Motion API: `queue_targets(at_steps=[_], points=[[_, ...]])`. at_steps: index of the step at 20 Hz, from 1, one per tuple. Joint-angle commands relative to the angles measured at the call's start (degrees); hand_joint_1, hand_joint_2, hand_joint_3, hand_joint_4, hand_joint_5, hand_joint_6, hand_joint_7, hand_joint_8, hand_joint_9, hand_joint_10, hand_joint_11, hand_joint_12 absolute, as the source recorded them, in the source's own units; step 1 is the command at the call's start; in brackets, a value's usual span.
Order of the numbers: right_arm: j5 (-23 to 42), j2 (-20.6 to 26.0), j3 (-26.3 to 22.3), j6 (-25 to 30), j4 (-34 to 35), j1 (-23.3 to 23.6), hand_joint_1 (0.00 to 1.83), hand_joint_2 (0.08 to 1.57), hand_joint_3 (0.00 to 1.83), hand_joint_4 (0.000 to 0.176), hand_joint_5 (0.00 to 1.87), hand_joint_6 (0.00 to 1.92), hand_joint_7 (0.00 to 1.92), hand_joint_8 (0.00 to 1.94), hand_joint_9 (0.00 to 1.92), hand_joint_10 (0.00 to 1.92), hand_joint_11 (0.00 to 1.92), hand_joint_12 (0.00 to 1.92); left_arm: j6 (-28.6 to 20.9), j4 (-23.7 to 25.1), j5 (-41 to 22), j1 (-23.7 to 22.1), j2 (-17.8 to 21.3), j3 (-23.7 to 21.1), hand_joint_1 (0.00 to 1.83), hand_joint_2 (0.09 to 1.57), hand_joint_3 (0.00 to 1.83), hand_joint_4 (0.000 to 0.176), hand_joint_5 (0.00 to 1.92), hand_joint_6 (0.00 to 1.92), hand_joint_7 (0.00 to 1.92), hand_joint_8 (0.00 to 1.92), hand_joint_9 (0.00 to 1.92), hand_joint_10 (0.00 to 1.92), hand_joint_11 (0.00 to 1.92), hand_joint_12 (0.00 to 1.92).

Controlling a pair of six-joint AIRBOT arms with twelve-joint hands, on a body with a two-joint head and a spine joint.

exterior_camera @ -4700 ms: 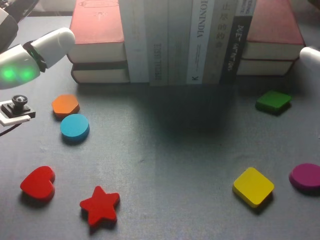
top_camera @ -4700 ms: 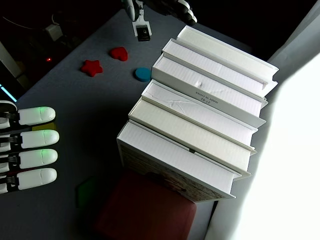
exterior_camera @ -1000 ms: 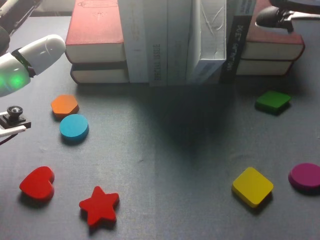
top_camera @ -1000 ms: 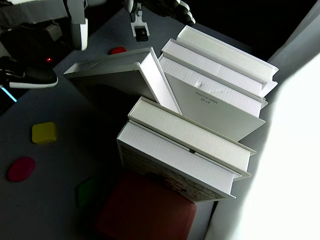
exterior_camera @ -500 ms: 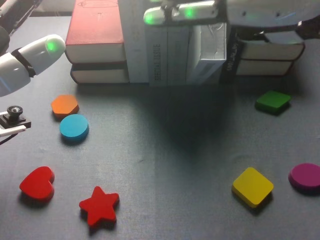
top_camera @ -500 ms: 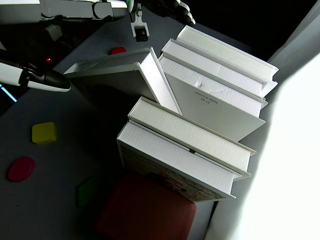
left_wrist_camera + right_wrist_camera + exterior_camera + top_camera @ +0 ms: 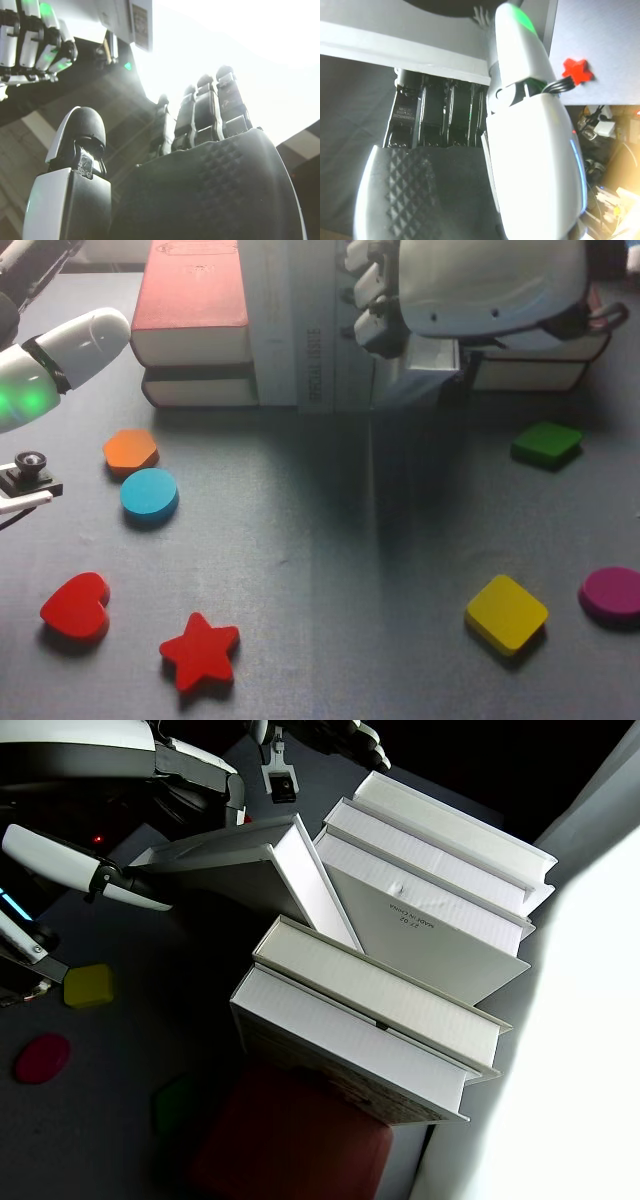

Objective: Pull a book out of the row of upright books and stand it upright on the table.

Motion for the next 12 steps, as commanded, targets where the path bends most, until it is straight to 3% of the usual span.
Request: queue_targets(at_steps=[1, 2, 3, 4, 5, 6, 7, 9, 12], points=[[-1.8, 0.8, -0.8, -1.7, 4.8, 1.1, 1.36, 1.16, 0.01, 0.0, 0.88, 1.17, 0.86, 1.21, 0.79, 1.34, 0.58, 1.68, -0.5, -1.4, -7.3, -0.4, -0.1, 0.4, 0.35, 1.34, 0.0, 0.085, 0.07, 0.0, 0.0, 0.0, 0.0, 0.0, 0.0, 0.0], [-0.9, 2.0, -1.9, -3.5, 6.7, 1.5, 1.35, 1.19, 0.01, 0.0, 0.83, 1.2, 0.77, 1.36, 0.77, 1.41, 0.68, 1.72, -0.5, -1.5, -7.5, -0.4, -0.1, 0.4, 0.35, 1.34, 0.0, 0.088, 0.07, 0.01, 0.0, 0.0, 0.0, 0.0, 0.0, 0.0], [0.3, 2.9, -2.6, -4.4, 8.0, 1.8, 1.29, 1.31, 0.01, 0.0, 0.66, 1.43, 0.53, 1.68, 0.55, 1.71, 0.6, 1.87, -0.5, -1.5, -7.5, -0.3, -0.1, 0.4, 0.36, 1.34, 0.0, 0.093, 0.07, 0.0, 0.0, 0.0, 0.0, 0.0, 0.0, 0.0], [2.2, 4.7, -3.9, -5.2, 9.6, 2.7, 1.16, 1.3, 0.0, 0.0, 0.71, 1.34, 0.6, 1.69, 0.5, 1.66, 0.48, 1.91, -0.5, -1.6, -7.5, -0.3, 0.0, 0.3, 0.36, 1.35, 0.0, 0.088, 0.07, 0.0, 0.0, 0.0, 0.0, 0.0, 0.0, 0.0], [3.2, 5.6, -4.5, -5.4, 10.2, 3.1, 1.13, 1.3, 0.0, 0.0, 0.7, 1.34, 0.63, 1.67, 0.51, 1.65, 0.52, 1.92, -0.5, -1.6, -7.6, -0.3, 0.0, 0.3, 0.36, 1.35, 0.0, 0.089, 0.07, 0.0, 0.0, 0.0, 0.0, 0.0, 0.0, 0.0], [4.5, 6.5, -5.0, -5.4, 11.1, 3.5, 1.1, 1.33, 0.0, 0.0, 0.67, 1.43, 0.54, 1.73, 0.39, 1.79, 0.34, 1.92, -0.5, -1.7, -7.6, -0.2, 0.0, 0.3, 0.35, 1.35, 0.0, 0.086, 0.06, 0.0, 0.0, 0.0, 0.0, 0.0, 0.0, 0.0], [5.8, 7.2, -5.3, -5.4, 12.1, 3.6, 1.09, 1.34, 0.01, 0.0, 0.66, 1.46, 0.52, 1.75, 0.35, 1.83, 0.29, 1.92, -0.5, -1.8, -7.7, -0.1, 0.0, 0.3, 0.35, 1.35, 0.0, 0.086, 0.06, 0.0, 0.0, 0.0, 0.0, 0.0, 0.0, 0.0], [8.1, 8.5, -5.8, -5.4, 13.9, 3.7, 1.09, 1.34, 0.01, 0.0, 0.66, 1.46, 0.52, 1.76, 0.35, 1.85, 0.28, 1.92, -0.5, -1.8, -7.7, 0.0, 0.0, 0.2, 0.35, 1.35, 0.0, 0.074, 0.07, 0.0, 0.0, 0.0, 0.0, 0.0, 0.0, 0.0], [12.8, 10.8, -6.5, -5.4, 17.5, 4.4, 1.09, 1.34, 0.0, 0.0, 0.66, 1.46, 0.52, 1.76, 0.34, 1.85, 0.28, 1.92, -0.5, -1.9, -7.7, 0.1, 0.0, 0.2, 0.36, 1.35, 0.0, 0.086, 0.06, 0.0, 0.0, 0.0, 0.0, 0.0, 0.0, 0.0]])
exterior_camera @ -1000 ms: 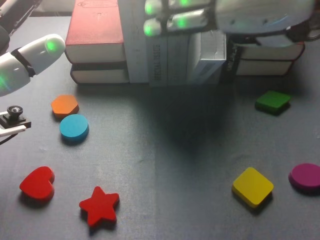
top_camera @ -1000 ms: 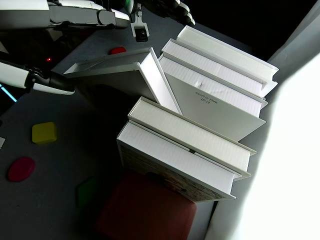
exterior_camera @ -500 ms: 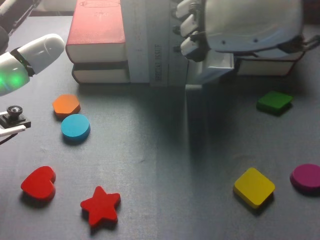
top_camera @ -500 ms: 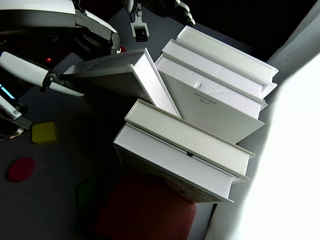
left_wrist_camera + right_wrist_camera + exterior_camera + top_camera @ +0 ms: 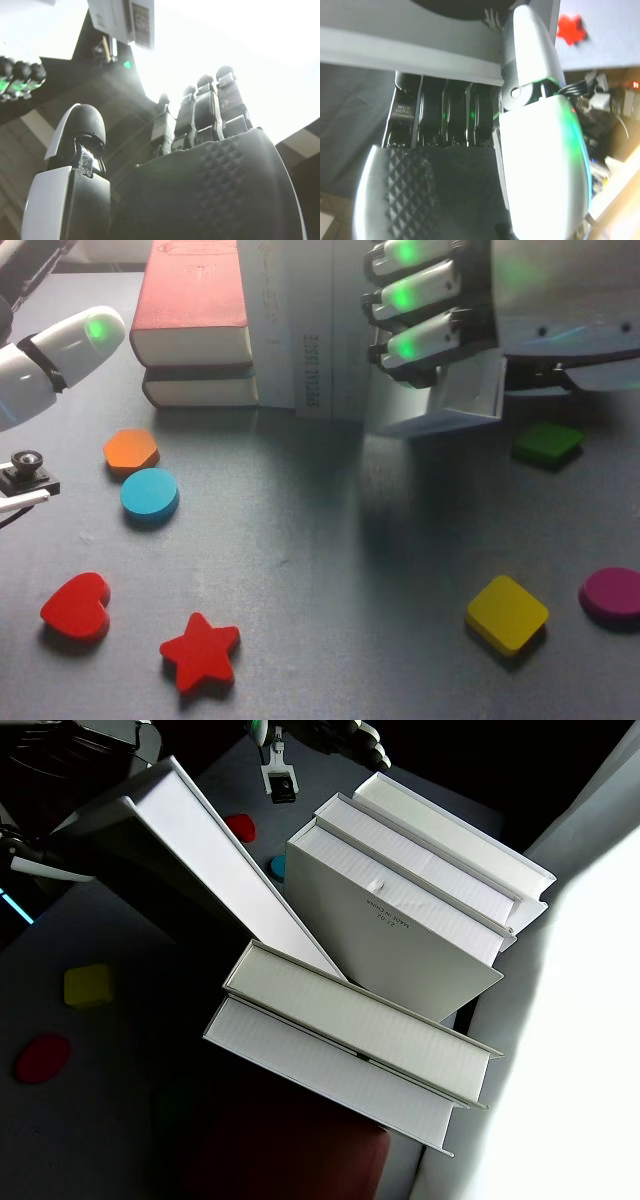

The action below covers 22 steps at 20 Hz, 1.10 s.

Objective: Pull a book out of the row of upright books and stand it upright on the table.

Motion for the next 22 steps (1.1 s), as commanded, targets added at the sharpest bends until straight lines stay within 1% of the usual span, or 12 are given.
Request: queue_targets(at_steps=[1, 4, 7, 8, 9, 10, 13, 16, 19, 20, 21, 22], points=[[1.3, 0.5, -0.4, -0.3, 5.3, 1.3, 1.09, 1.34, 0.0, 0.0, 0.66, 1.47, 0.52, 1.76, 0.34, 1.85, 0.28, 1.92, -0.5, -1.1, -6.9, -0.3, 0.0, 0.2, 0.35, 1.35, 0.0, 0.081, 0.06, 0.0, 0.0, 0.0, 0.0, 0.0, 0.0, 0.0], [3.8, 2.0, -1.1, -0.3, 7.2, 1.7, 1.09, 1.34, 0.0, 0.0, 0.66, 1.47, 0.52, 1.76, 0.34, 1.85, 0.28, 1.92, -0.5, -1.1, -6.9, -0.3, 0.0, 0.3, 0.34, 1.34, 0.0, 0.078, 0.06, 0.0, 0.0, 0.0, 0.0, 0.0, 0.0, 0.0], [6.3, 4.4, -2.5, 0.0, 8.1, 3.3, 1.09, 1.34, 0.0, 0.0, 0.66, 1.47, 0.52, 1.76, 0.34, 1.85, 0.28, 1.92, -0.5, -1.1, -6.9, -0.3, 0.0, 0.3, 0.36, 1.33, 0.0, 0.103, 0.07, 0.01, 0.0, 0.0, 0.0, 0.0, 0.05, 0.02], [6.8, 5.3, -3.1, 0.0, 8.1, 4.2, 1.09, 1.34, 0.0, 0.0, 0.66, 1.47, 0.52, 1.76, 0.34, 1.85, 0.28, 1.92, -0.5, -1.1, -6.9, -0.3, 0.0, 0.3, 0.36, 1.34, 0.0, 0.095, 0.07, 0.01, 0.0, 0.0, 0.0, 0.0, 0.06, 0.03], [7.2, 6.3, -4.0, -0.3, 8.1, 5.4, 1.09, 1.34, 0.0, 0.0, 0.66, 1.47, 0.52, 1.76, 0.34, 1.85, 0.28, 1.92, -0.5, -1.1, -6.9, -0.5, 0.1, 0.2, 0.35, 1.34, 0.0, 0.091, 0.09, 0.0, 0.0, 0.0, 0.0, 0.0, 0.01, 0.25], [8.6, 6.1, -3.8, 1.4, 6.8, 8.1, 1.09, 1.34, 0.0, 0.0, 0.66, 1.47, 0.52, 1.76, 0.34, 1.85, 0.28, 1.92, -0.4, -1.2, -7.5, -0.3, 0.5, -0.1, 0.32, 1.34, 0.0, 0.093, 0.09, 0.0, 0.0, 0.0, 0.0, 0.0, 0.0, 0.3], [8.9, 6.0, -3.8, 1.8, 6.3, 8.0, 1.09, 1.34, 0.0, 0.0, 0.66, 1.47, 0.52, 1.76, 0.34, 1.86, 0.28, 1.92, -0.4, -1.7, -7.1, -0.5, 0.0, 0.2, 0.3, 1.35, 0.0, 0.1, 0.07, 0.0, 0.0, 0.0, 0.0, 0.0, 0.0, 0.09], [8.2, 6.0, -4.0, 2.2, 6.2, 7.9, 1.09, 1.34, 0.0, 0.0, 0.66, 1.47, 0.52, 1.76, 0.34, 1.86, 0.28, 1.92, -0.2, -1.0, -6.2, -1.9, -0.6, 0.5, 0.34, 1.36, 0.0, 0.09, 0.08, 0.0, 0.0, 0.0, 0.0, 0.0, 0.0, 0.24], [7.8, 6.0, -4.2, 1.8, 7.1, 7.8, 1.09, 1.34, 0.0, 0.0, 0.66, 1.47, 0.51, 1.76, 0.34, 1.86, 0.28, 1.92, -0.4, -0.8, -6.5, -2.4, -0.6, 0.3, 0.28, 1.37, 0.0, 0.096, 0.09, 0.0, 0.0, 0.0, 0.0, 0.0, 0.0, 0.17], [7.5, 6.1, -4.4, 1.8, 7.3, 7.7, 1.09, 1.34, 0.0, 0.0, 0.66, 1.47, 0.51, 1.76, 0.34, 1.86, 0.28, 1.92, -0.4, -0.8, -6.6, -2.4, -0.2, -0.1, 0.32, 1.37, 0.0, 0.103, 0.08, 0.0, 0.0, 0.0, 0.0, 0.0, 0.0, 0.25], [6.4, 6.2, -4.7, 1.5, 7.3, 7.4, 1.09, 1.34, 0.0, 0.0, 0.66, 1.47, 0.51, 1.76, 0.34, 1.86, 0.28, 1.92, -0.3, -0.9, -6.8, -2.4, -0.1, -0.2, 0.3, 1.36, 0.0, 0.143, 0.04, 0.0, 0.0, 0.0, 0.0, 0.0, 0.0, 0.31], [4.9, 6.4, -5.1, 0.5, 7.3, 7.2, 1.09, 1.34, 0.0, 0.0, 0.66, 1.47, 0.51, 1.76, 0.34, 1.86, 0.28, 1.92, -0.2, -1.0, -6.9, -2.5, 0.0, -0.4, 0.3, 1.34, 0.0, 0.156, 0.01, 0.01, 0.0, 0.0, 0.0, 0.0, 0.0, 0.21]])
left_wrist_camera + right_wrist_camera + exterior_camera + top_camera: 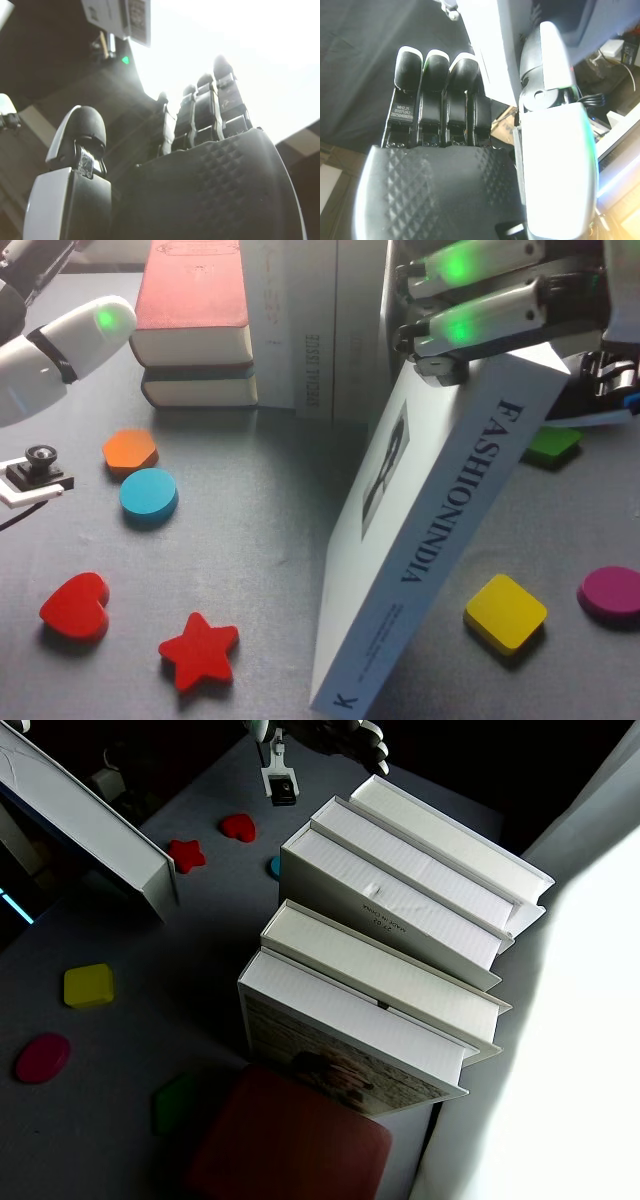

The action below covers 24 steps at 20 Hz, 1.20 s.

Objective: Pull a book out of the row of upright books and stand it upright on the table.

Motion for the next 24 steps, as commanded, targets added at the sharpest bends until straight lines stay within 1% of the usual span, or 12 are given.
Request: queue_targets(at_steps=[1, 2, 3, 5, 6, 7, 9, 13, 14, 17, 19, 24], points=[[-3.6, 0.1, -0.4, -1.2, 4.9, 0.3, 1.09, 1.34, 0.0, 0.0, 0.66, 1.47, 0.51, 1.76, 0.34, 1.86, 0.28, 1.92, -0.3, -1.1, -7.3, -1.1, 0.4, 0.0, 0.29, 1.33, 0.0, 0.157, 0.02, 0.01, 0.0, 0.0, 0.0, 0.0, 0.0, 0.17], [-5.1, -0.4, -0.1, -0.5, 4.0, 0.2, 1.09, 1.34, 0.0, 0.0, 0.66, 1.47, 0.51, 1.76, 0.34, 1.86, 0.28, 1.92, -0.3, -1.0, -7.2, -1.2, 0.4, -0.1, 0.3, 1.35, 0.0, 0.111, 0.04, 0.01, 0.0, 0.0, 0.0, 0.0, 0.0, 0.17], [-5.3, -6.0, 4.8, 4.4, 1.8, -4.4, 1.09, 1.34, 0.0, 0.0, 0.66, 1.47, 0.51, 1.76, 0.34, 1.86, 0.28, 1.92, -0.3, -2.0, -7.6, 0.5, 0.3, 0.5, 0.36, 1.36, 0.0, 0.089, 0.08, 0.01, 0.0, 0.0, 0.0, 0.0, 0.0, 0.27], [3.8, -16.2, 18.3, 5.8, 19.3, -18.1, 1.09, 1.34, 0.0, 0.0, 0.66, 1.47, 0.51, 1.76, 0.34, 1.86, 0.28, 1.92, -0.7, -4.2, -8.3, 3.4, -0.2, 1.4, 0.38, 1.35, 0.0, 0.087, 0.11, 0.01, 0.0, 0.0, 0.0, 0.0, 0.0, 0.33], [4.8, -16.2, 18.7, 5.8, 22.1, -19.2, 1.09, 1.34, 0.0, 0.0, 0.66, 1.47, 0.51, 1.76, 0.34, 1.86, 0.28, 1.92, -0.7, -3.8, -8.2, 3.0, 0.0, 1.2, 0.37, 1.35, 0.0, 0.094, 0.11, 0.0, 0.0, 0.0, 0.0, 0.0, 0.0, 0.29], [3.1, -14.9, 16.6, 5.9, 19.5, -18.0, 1.04, 1.33, 0.0, 0.0, 0.61, 1.52, 0.44, 1.31, 0.3, 1.55, 0.34, 1.89, -0.7, -3.2, -8.1, 2.1, 0.4, 0.9, 0.36, 1.35, 0.0, 0.107, 0.1, 0.0, 0.0, 0.0, 0.0, 0.0, 0.0, 0.24], [1.3, -14.1, 14.9, 7.3, 13.1, -13.7, 1.02, 1.33, 0.0, 0.0, 0.59, 1.54, 0.47, 1.06, 0.31, 1.41, 0.37, 1.87, -0.6, -3.7, -8.4, 2.5, 0.4, 0.8, 0.34, 1.34, 0.0, 0.084, 0.06, 0.01, 0.0, 0.0, 0.0, 0.0, 0.0, 0.01], [1.3, -15.3, 16.7, 8.3, 13.6, -13.8, 1.02, 1.33, 0.0, 0.0, 0.59, 1.54, 0.47, 1.04, 0.31, 1.4, 0.37, 1.87, -0.6, -3.8, -8.4, 2.5, 0.1, 1.1, 0.37, 1.35, 0.0, 0.063, 0.07, 0.01, 0.0, 0.0, 0.0, 0.0, 0.0, 0.0], [0.6, -15.4, 16.7, 8.4, 12.7, -12.5, 1.02, 1.33, 0.0, 0.0, 0.59, 1.54, 0.47, 1.04, 0.31, 1.4, 0.37, 1.87, -0.6, -3.9, -8.5, 2.5, 0.1, 1.0, 0.35, 1.35, 0.0, 0.074, 0.07, 0.01, 0.0, 0.0, 0.0, 0.0, 0.01, 0.01], [-0.2, -15.5, 17.0, 8.5, 11.6, -10.8, 1.02, 1.33, 0.0, 0.0, 0.59, 1.54, 0.47, 1.04, 0.31, 1.4, 0.37, 1.87, -0.6, -3.6, -8.2, 2.0, 0.0, 1.3, 0.46, 1.35, 0.01, 0.039, 0.12, 0.0, 0.0, 0.0, 0.0, 0.0, 0.0, 0.43], [-0.3, -15.9, 17.6, 9.8, 10.3, -9.7, 1.02, 1.33, 0.0, 0.0, 0.59, 1.54, 0.48, 1.04, 0.31, 1.4, 0.37, 1.87, -0.6, -3.5, -8.1, 1.8, 0.0, 1.4, 0.45, 1.38, 0.01, 0.011, 0.12, 0.0, 0.0, 0.0, 0.0, 0.0, 0.0, 0.37], [-0.9, -16.7, 18.9, 10.8, 10.2, -9.5, 1.02, 1.33, 0.0, 0.0, 0.59, 1.54, 0.48, 1.04, 0.31, 1.4, 0.37, 1.87, -0.6, -3.4, -8.2, 1.5, -0.1, 1.4, 0.45, 1.36, 0.0, 0.024, 0.09, 0.01, 0.0, 0.0, 0.0, 0.0, 0.0, 0.0]])
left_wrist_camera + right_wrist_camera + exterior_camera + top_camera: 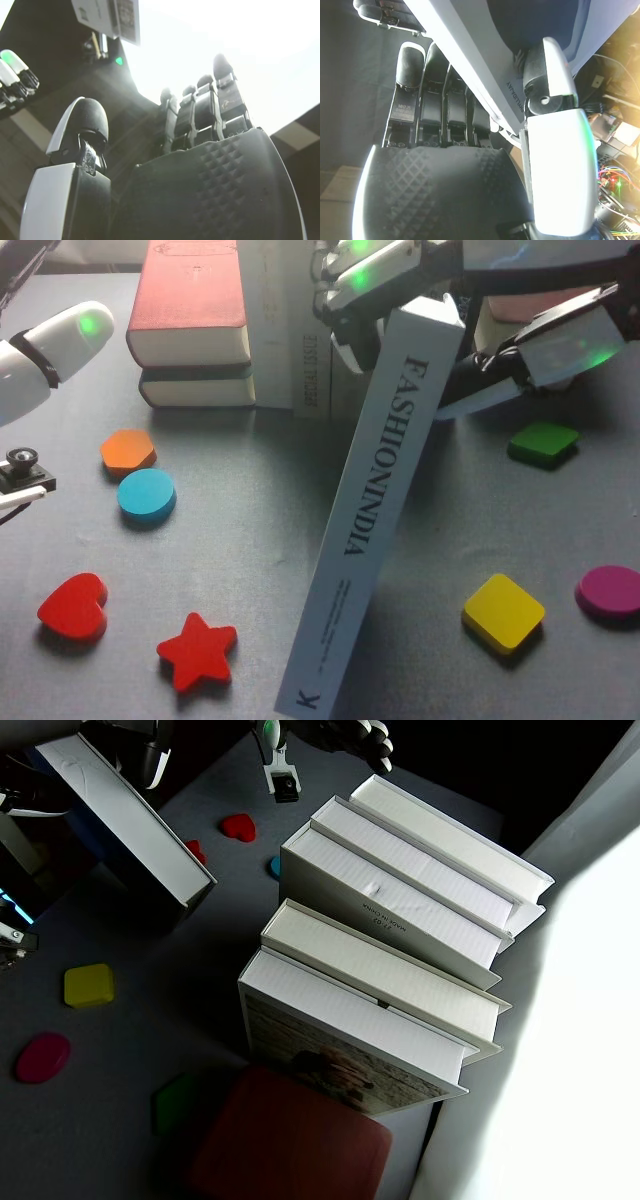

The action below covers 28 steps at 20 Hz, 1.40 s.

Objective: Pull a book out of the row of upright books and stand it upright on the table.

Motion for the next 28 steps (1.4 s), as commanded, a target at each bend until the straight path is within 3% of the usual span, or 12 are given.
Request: queue_targets(at_steps=[1, 3, 5, 6, 8, 11, 12, 13, 19, 20, 22, 28], points=[[-0.9, -0.2, 0.2, -1.2, 1.3, 0.5, 1.02, 1.33, 0.0, 0.0, 0.59, 1.54, 0.48, 1.04, 0.31, 1.4, 0.37, 1.87, -0.4, -0.9, -6.8, -0.7, -0.1, 0.4, 0.45, 1.37, 0.0, 0.009, 0.1, 0.01, 0.0, 0.0, 0.0, 0.0, 0.0, 0.0], [-1.4, -0.7, 0.9, -1.2, 1.3, 1.0, 1.02, 1.33, 0.0, 0.0, 0.59, 1.54, 0.48, 1.04, 0.31, 1.4, 0.37, 1.87, -0.4, -0.9, -6.7, -0.8, -0.2, 0.6, 0.34, 1.36, 0.0, 0.087, 0.08, 0.01, 0.0, 0.0, 0.0, 0.0, 0.0, 0.27], [-2.1, -1.3, 1.7, -0.8, 0.4, 1.9, 1.02, 1.33, 0.0, 0.0, 0.59, 1.54, 0.48, 1.04, 0.31, 1.4, 0.37, 1.87, -0.4, -1.0, -6.5, -0.8, -0.4, 0.8, 0.39, 1.37, 0.0, 0.071, 0.09, 0.0, 0.0, 0.0, 0.0, 0.0, 0.0, 0.25], [-2.5, -1.4, 1.9, -0.4, -0.2, 2.2, 1.12, 1.28, 0.0, 0.0, 0.71, 1.3, 0.63, 1.5, 0.38, 1.54, 0.37, 1.91, -0.4, -0.9, -6.4, -0.9, -0.5, 0.9, 0.41, 1.35, 0.0, 0.067, 0.09, 0.0, 0.0, 0.0, 0.0, 0.0, 0.0, 0.05], [-3.0, -1.7, 2.2, 0.6, -1.9, 2.7, 1.06, 1.26, 0.0, 0.0, 0.72, 1.39, 0.32, 0.86, 0.04, 1.2, 0.01, 1.84, -0.4, -0.5, -6.2, -1.4, -0.7, 1.0, 0.4, 1.33, 0.0, 0.076, 0.09, 0.0, 0.0, 0.0, 0.0, 0.0, 0.0, 0.0], [-3.0, -2.6, 3.3, 2.1, -2.8, 2.6, 1.11, 1.22, 0.0, 0.0, 0.79, 1.29, 0.53, 0.89, 0.32, 1.38, 0.28, 1.92, -0.4, -0.3, -6.0, -1.5, -0.9, 1.2, 0.28, 1.35, 0.0, 0.104, 0.04, 0.0, 0.0, 0.0, 0.0, 0.0, 0.02, 0.01], [-2.8, -2.9, 3.4, 2.3, -2.8, 2.2, 1.12, 1.27, 0.01, 0.0, 0.77, 1.38, 0.59, 1.41, 0.32, 1.5, 0.17, 1.92, -0.4, -0.3, -6.0, -1.5, -0.9, 1.2, 0.31, 1.34, 0.0, 0.113, 0.05, 0.0, 0.0, 0.0, 0.0, 0.0, 0.0, 0.0], [-2.6, -3.0, 3.4, 2.4, -3.0, 2.0, 1.12, 1.29, 0.01, 0.0, 0.75, 1.42, 0.58, 1.53, 0.31, 1.55, 0.14, 1.92, -0.5, -0.3, -6.0, -1.5, -1.0, 1.2, 0.31, 1.34, 0.0, 0.115, 0.05, 0.0, 0.0, 0.0, 0.0, 0.0, 0.0, 0.0], [-1.8, -7.7, 6.0, 3.5, -3.8, -0.2, 1.14, 1.27, 0.0, 0.0, 0.8, 1.26, 0.62, 1.59, 0.31, 1.58, 0.13, 1.92, -0.6, -0.4, -6.1, -1.4, -1.0, 1.2, 0.33, 1.35, 0.0, 0.121, 0.04, 0.0, 0.0, 0.0, 0.0, 0.0, 0.0, 0.0], [-1.4, -8.2, 6.3, 4.0, -3.8, -0.5, 1.15, 1.26, 0.0, 0.0, 0.81, 1.21, 0.64, 1.59, 0.31, 1.59, 0.14, 1.92, -0.6, -0.4, -6.1, -1.4, -1.0, 1.2, 0.34, 1.35, 0.0, 0.122, 0.04, 0.0, 0.0, 0.0, 0.0, 0.0, 0.0, 0.0], [-1.4, -8.9, 6.6, 4.2, -4.1, -0.7, 1.11, 1.21, 0.0, 0.0, 0.8, 1.26, 0.48, 1.04, 0.3, 1.5, 0.3, 1.92, -0.6, -0.5, -6.1, -1.4, -1.0, 1.2, 0.31, 1.35, 0.0, 0.119, 0.03, 0.0, 0.0, 0.0, 0.0, 0.0, 0.0, 0.0], [-0.9, -14.4, 10.3, 4.1, -1.6, -1.4, 1.11, 1.21, 0.0, 0.0, 0.8, 1.26, 0.49, 0.98, 0.3, 1.49, 0.31, 1.92, -0.6, -2.1, -6.8, -0.5, -1.1, 1.2, 0.31, 1.35, 0.0, 0.119, 0.03, 0.0, 0.0, 0.0, 0.0, 0.0, 0.0, 0.0]])
